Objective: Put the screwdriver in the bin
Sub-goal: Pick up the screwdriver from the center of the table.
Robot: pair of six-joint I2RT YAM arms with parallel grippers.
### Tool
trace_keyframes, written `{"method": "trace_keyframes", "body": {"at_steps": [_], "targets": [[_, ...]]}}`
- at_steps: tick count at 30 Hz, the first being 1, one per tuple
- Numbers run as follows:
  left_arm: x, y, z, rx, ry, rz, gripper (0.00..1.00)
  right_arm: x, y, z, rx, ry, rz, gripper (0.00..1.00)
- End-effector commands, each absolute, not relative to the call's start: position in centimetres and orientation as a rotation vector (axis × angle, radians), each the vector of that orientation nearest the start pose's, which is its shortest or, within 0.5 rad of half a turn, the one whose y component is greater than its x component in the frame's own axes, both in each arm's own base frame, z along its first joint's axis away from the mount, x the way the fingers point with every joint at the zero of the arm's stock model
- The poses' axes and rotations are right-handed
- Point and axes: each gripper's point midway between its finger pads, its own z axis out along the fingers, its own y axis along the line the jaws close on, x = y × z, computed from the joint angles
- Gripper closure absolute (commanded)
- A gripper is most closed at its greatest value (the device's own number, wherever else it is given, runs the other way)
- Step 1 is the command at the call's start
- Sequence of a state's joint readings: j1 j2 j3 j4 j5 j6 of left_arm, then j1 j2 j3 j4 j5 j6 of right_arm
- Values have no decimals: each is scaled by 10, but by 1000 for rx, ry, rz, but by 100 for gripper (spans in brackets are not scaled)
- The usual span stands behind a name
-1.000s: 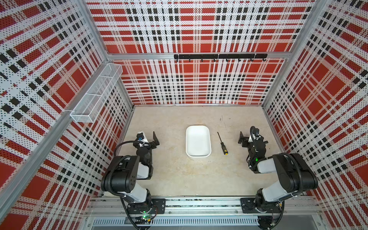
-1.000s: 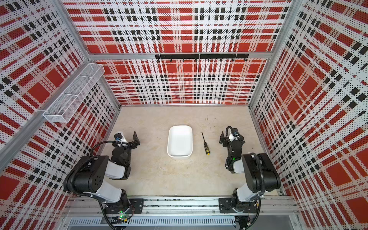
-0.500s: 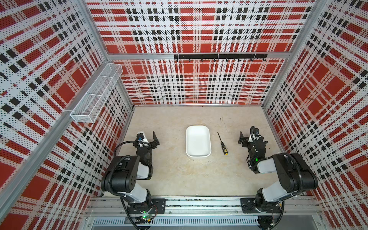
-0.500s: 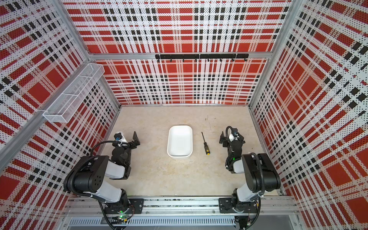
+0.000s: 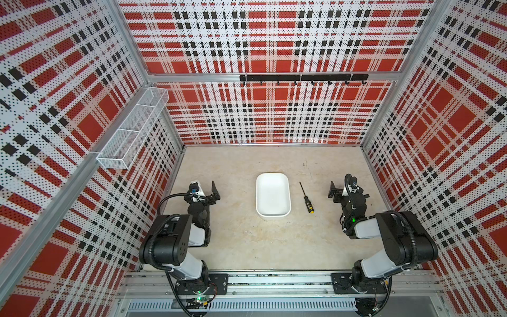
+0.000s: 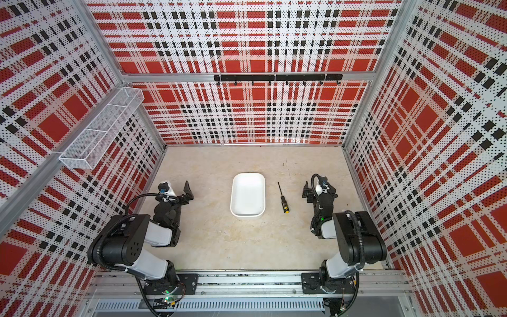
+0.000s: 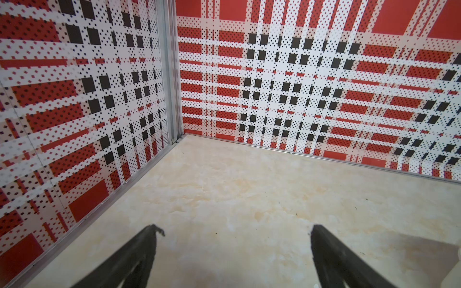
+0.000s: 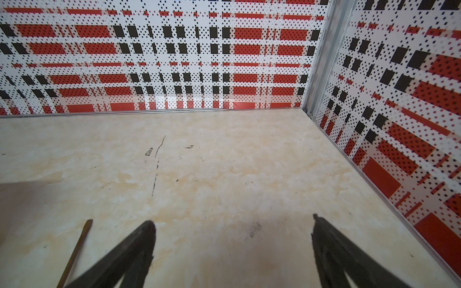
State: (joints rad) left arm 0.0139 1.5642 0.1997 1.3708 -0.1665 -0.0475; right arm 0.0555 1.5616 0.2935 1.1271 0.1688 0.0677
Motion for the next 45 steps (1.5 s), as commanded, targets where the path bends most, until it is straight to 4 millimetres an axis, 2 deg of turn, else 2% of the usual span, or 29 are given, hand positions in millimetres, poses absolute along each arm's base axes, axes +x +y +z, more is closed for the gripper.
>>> {"method": "trace_keyframes", "body": {"at_steps": [1, 8, 13, 17, 22, 26, 30, 34, 38, 45], "targets": [[382, 23, 164, -110, 1565, 95, 2, 392, -9, 134, 127, 1693, -55, 0], [404, 3, 190, -25, 1630, 23, 2, 406, -3, 157, 109, 1788, -33, 0], [407, -33, 212, -23, 1596, -273, 2, 413, 24, 171, 60, 1938, 149, 0], [410, -60, 205, -18, 1648, -455, 2, 409, 59, 159, -8, 2105, 383, 2], [408, -89, 186, 15, 1738, -592, 2, 391, 96, 144, -70, 2226, 605, 3], [403, -107, 173, 12, 1785, -700, 2, 374, 121, 131, -100, 2293, 714, 3], [398, -125, 160, 40, 1828, -773, 2, 361, 142, 111, -133, 2374, 687, 3], [397, -134, 148, 38, 1867, -823, 2, 354, 151, 88, -131, 2449, 656, 6], [396, -138, 138, 26, 1899, -850, 2, 350, 150, 67, -114, 2514, 600, 13], [398, -141, 120, 20, 1964, -849, 2, 341, 147, 42, -117, 2598, 504, 19]]}}
